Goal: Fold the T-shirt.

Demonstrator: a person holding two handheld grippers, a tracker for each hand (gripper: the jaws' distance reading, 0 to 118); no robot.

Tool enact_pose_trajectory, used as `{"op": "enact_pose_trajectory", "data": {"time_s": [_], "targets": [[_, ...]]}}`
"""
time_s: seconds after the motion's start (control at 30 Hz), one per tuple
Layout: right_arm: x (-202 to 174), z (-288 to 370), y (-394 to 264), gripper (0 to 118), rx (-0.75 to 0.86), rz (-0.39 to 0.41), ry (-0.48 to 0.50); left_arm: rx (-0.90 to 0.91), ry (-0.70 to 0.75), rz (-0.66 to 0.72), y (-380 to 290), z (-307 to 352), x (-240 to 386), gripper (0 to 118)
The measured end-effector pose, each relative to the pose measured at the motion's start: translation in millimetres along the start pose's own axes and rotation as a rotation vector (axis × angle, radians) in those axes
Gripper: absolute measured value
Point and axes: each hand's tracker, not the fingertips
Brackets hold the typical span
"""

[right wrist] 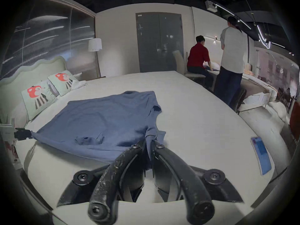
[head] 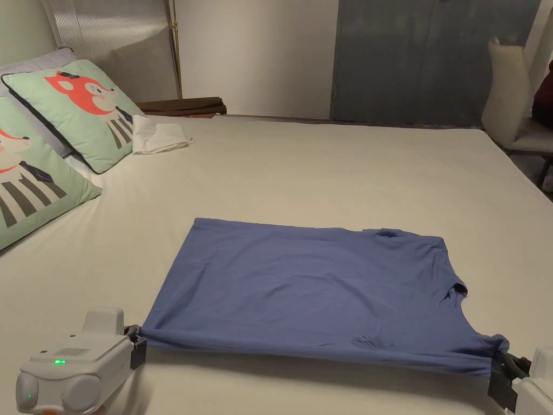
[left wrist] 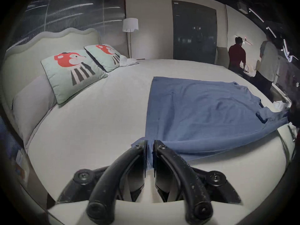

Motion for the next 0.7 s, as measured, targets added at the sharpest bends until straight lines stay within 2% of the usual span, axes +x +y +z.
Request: {"op": "enact_pose_trajectory", "data": {"time_s": [0.1,0.23,0.47,0.5,0.53,0.57,0.6,0.67,0.7], "targets": [[2.4,9.8,-18.5,2,-0.05,0.004,-0.015,-0.012,-0.002,-0.003,-22.8,10.1,-1.9,5],[2.4,10.7,-41.2,2,-0.155,0.026,-0.032,-0.043,0.025,-0.079,-46.6,26.1,9.9,4],[1.0,0.8,-55.5,3,-0.256,0.012,-0.032,-0.083,0.035,-0.051,-59.4,17.0,8.3,5],[-1.0,2.8,-50.9,4,-0.257,0.01,-0.034,-0.084,0.034,-0.048,-55.2,18.1,9.3,8],[-2.6,5.6,-46.1,8,-0.251,0.009,-0.034,-0.086,0.03,-0.034,-51.4,19.7,9.6,16],[-4.3,9.2,-38.8,22,-0.236,0.004,-0.035,-0.081,0.036,-0.018,-42.8,43.3,25.5,32],[-6.1,12.0,-32.8,44,-0.222,0.002,-0.039,-0.076,0.039,-0.003,-37.7,46.1,27.5,60],[-14.0,18.6,-13.7,97,-0.155,0.005,-0.042,-0.02,0.01,0.056,-21.3,52.7,32.0,98],[-19.0,21.5,-4.9,107,-0.107,-0.002,-0.045,0.016,-0.013,0.079,-16.8,43.9,26.1,112]]}}
